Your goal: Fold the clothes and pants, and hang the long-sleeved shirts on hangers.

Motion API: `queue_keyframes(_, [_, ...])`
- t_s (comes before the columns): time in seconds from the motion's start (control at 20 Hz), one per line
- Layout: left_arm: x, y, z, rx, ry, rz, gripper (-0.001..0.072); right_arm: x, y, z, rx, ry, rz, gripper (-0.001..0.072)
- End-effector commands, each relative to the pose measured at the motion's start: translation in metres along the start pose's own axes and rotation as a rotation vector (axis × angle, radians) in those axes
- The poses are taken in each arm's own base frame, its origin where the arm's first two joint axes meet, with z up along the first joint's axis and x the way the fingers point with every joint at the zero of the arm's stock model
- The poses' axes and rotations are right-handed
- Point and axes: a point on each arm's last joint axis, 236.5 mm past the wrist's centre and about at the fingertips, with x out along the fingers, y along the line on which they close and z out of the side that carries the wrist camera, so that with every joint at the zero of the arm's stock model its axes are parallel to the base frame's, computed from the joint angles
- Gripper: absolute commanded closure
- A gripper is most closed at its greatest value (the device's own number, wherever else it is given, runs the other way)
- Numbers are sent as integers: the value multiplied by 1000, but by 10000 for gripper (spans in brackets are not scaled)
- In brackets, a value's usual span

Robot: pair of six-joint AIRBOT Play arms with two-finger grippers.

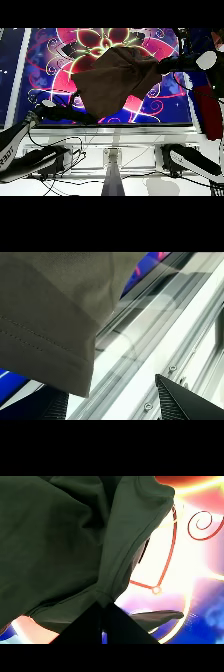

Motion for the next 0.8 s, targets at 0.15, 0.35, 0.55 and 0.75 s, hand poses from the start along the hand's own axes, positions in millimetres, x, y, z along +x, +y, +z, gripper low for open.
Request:
queue_keyframes(0.15, [0, 10, 7, -2, -31, 40, 477, 0, 1, 1, 1, -1, 2, 700])
queue_keyframes(0.35, [-1, 5, 14, -12, -55, 24, 693, 0, 0, 2, -1, -7, -1, 701])
queue_keyframes(0.55, [-41, -22, 66, 102, -146, -17, 694, -17, -18, 21, -61, -45, -85, 701])
queue_keyframes(0.75, [-169, -66, 160, 280, -444, 77, 695, -85, -39, 82, -160, -205, -243, 701])
